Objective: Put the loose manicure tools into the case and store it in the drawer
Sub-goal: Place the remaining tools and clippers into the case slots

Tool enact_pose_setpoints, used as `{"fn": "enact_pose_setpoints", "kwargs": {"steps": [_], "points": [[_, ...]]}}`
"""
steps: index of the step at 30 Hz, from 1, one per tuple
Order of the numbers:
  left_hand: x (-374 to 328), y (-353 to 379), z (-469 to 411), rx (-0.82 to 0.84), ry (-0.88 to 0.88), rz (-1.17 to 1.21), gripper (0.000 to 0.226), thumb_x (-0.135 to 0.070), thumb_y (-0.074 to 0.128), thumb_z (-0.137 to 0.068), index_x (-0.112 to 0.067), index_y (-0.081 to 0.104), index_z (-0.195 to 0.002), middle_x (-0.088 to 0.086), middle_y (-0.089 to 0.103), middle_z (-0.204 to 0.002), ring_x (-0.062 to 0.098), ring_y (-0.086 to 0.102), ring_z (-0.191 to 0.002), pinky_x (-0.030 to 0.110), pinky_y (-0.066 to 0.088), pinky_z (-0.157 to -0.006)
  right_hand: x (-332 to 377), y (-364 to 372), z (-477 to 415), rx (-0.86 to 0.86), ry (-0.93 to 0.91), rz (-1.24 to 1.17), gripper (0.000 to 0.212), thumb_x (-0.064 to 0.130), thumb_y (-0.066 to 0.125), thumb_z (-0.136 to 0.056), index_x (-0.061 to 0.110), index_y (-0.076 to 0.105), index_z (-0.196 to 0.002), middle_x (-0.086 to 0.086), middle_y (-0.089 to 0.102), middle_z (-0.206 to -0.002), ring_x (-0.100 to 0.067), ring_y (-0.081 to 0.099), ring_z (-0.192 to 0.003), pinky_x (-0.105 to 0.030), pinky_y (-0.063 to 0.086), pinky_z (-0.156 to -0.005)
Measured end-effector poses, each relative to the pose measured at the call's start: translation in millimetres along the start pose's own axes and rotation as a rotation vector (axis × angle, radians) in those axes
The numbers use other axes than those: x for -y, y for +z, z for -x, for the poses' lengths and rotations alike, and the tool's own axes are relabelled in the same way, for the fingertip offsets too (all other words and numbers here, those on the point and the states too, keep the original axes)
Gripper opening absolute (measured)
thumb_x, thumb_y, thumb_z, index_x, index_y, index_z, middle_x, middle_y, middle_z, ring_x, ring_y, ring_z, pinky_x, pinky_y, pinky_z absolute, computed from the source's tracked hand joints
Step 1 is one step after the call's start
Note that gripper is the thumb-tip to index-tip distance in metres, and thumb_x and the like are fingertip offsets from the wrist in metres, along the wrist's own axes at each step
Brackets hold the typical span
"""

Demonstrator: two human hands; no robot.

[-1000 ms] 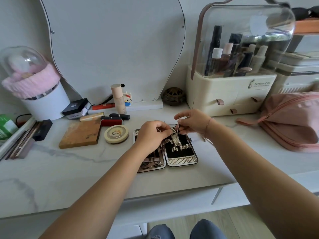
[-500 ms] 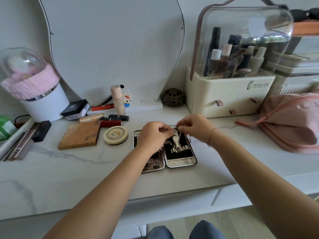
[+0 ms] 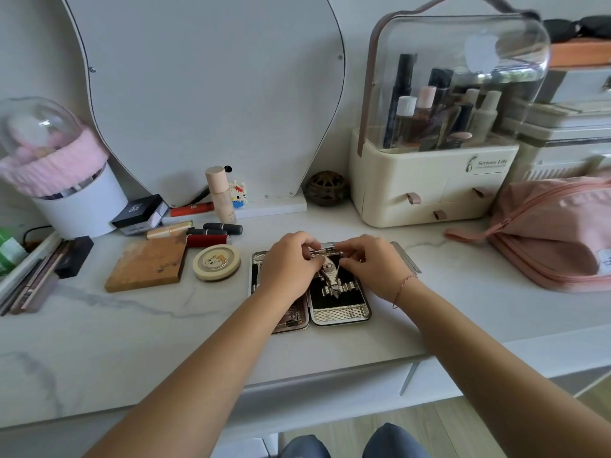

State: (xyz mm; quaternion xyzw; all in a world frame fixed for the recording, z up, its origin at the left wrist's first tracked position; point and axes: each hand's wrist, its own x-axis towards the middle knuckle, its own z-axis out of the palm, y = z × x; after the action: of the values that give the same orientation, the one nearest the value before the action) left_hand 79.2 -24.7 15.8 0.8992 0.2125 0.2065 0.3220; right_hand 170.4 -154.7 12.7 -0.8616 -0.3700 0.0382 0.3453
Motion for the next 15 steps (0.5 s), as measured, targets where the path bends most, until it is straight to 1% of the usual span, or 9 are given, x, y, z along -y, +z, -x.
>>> {"fn": "enact_pose_setpoints", "kwargs": {"steps": [2, 4, 6, 8, 10, 12, 15], "points": [[3.8, -4.4, 5.4, -0.008, 0.152, -0.075, 0.016, -0.02, 0.061, -0.085, -0.026, 0.067, -0.098, -0.005, 0.057, -0.093, 0.015, 0.053, -0.089, 0.03, 0.043, -0.073, -1.8, 0.7, 2.5, -0.02, -0.004, -0.035, 0.031, 0.008, 0.06, -0.085, 0.014, 0.066, -0.115, -0.002, 0.067, -0.096, -0.009, 0.056, -0.082, 0.002, 0.036, -0.065], [9.1, -8.7, 12.2, 0.029, 0.333, -0.223, 0.027, -0.012, 0.053, -0.088, -0.024, 0.069, -0.107, -0.001, 0.058, -0.1, 0.017, 0.049, -0.096, 0.033, 0.041, -0.078, -2.4, 0.3, 4.7, -0.036, -0.02, -0.042, 0.029, 0.005, 0.058, -0.085, 0.013, 0.067, -0.111, -0.003, 0.068, -0.102, -0.008, 0.055, -0.084, 0.002, 0.035, -0.067], [12.5, -12.2, 17.7, 0.083, 0.439, -0.336, 0.038, -0.007, 0.048, -0.088, -0.028, 0.066, -0.115, 0.0, 0.056, -0.105, 0.021, 0.046, -0.098, 0.037, 0.041, -0.082, -2.2, 1.1, 6.2, -0.034, -0.029, -0.021, 0.028, 0.005, 0.056, -0.085, 0.015, 0.069, -0.108, -0.001, 0.067, -0.105, -0.007, 0.053, -0.085, -0.005, 0.034, -0.069], [13.6, -14.4, 19.6, 0.126, 0.464, -0.414, 0.044, -0.008, 0.045, -0.088, -0.032, 0.06, -0.121, -0.001, 0.052, -0.109, 0.022, 0.044, -0.101, 0.036, 0.039, -0.083, -1.7, 2.5, 7.2, -0.026, -0.026, -0.007, 0.028, 0.006, 0.054, -0.086, 0.017, 0.071, -0.105, -0.001, 0.065, -0.105, -0.009, 0.053, -0.087, -0.015, 0.038, -0.079], [13.3, -15.0, 19.2, 0.145, 0.48, -0.456, 0.046, -0.008, 0.044, -0.089, -0.034, 0.056, -0.125, 0.0, 0.05, -0.111, 0.022, 0.043, -0.102, 0.034, 0.036, -0.082, -1.4, 3.1, 8.8, -0.027, -0.032, -0.009, 0.028, 0.005, 0.052, -0.086, 0.018, 0.072, -0.102, 0.0, 0.064, -0.104, -0.012, 0.055, -0.091, -0.021, 0.041, -0.084], [13.1, -15.3, 18.8, 0.152, 0.48, -0.464, 0.048, -0.008, 0.042, -0.091, -0.036, 0.053, -0.128, 0.0, 0.049, -0.112, 0.022, 0.042, -0.102, 0.032, 0.033, -0.08, -1.7, 3.1, 10.7, -0.034, -0.043, -0.028, 0.029, 0.004, 0.052, -0.086, 0.019, 0.073, -0.099, 0.001, 0.063, -0.103, -0.012, 0.056, -0.092, -0.02, 0.041, -0.084], [12.9, -14.9, 19.0, 0.148, 0.484, -0.508, 0.048, -0.01, 0.039, -0.093, -0.039, 0.05, -0.13, -0.002, 0.047, -0.114, 0.021, 0.041, -0.104, 0.033, 0.033, -0.083, -2.5, 1.7, 13.4, -0.033, -0.039, -0.089, 0.029, 0.004, 0.053, -0.086, 0.021, 0.073, -0.095, 0.003, 0.061, -0.101, -0.01, 0.056, -0.093, -0.017, 0.04, -0.084]]}}
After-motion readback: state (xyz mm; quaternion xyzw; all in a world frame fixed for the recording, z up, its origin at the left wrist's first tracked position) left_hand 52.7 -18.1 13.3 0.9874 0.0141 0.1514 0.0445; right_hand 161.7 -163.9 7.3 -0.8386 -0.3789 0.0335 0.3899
